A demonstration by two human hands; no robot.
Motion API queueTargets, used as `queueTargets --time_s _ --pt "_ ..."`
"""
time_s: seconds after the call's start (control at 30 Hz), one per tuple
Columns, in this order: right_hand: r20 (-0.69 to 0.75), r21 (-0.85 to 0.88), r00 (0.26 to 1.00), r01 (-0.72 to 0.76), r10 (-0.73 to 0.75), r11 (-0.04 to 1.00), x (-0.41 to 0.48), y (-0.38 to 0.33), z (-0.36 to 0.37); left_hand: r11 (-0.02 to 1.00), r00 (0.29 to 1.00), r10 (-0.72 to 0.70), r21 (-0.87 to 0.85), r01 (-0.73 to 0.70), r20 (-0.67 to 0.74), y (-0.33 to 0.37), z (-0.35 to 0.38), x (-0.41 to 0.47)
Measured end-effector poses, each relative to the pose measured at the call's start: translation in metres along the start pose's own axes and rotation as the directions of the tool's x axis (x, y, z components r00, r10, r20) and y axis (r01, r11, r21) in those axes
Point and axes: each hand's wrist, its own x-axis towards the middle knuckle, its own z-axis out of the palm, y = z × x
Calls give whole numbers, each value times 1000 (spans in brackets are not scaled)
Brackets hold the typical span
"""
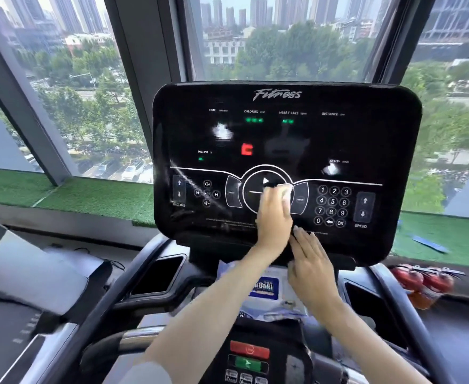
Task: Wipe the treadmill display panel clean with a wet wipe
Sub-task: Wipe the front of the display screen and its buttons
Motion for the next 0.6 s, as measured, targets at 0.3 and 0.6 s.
queueTargets --time_s 0.3,0.6 --pt "-35 28 998 -45 46 999 -4 19 -12 992 949 -92 61 115 -301 1 -74 66" --pt "-48 34 999 -5 7 999 -8 39 -18 923 901 -344 81 377 -266 -4 -16 -1"
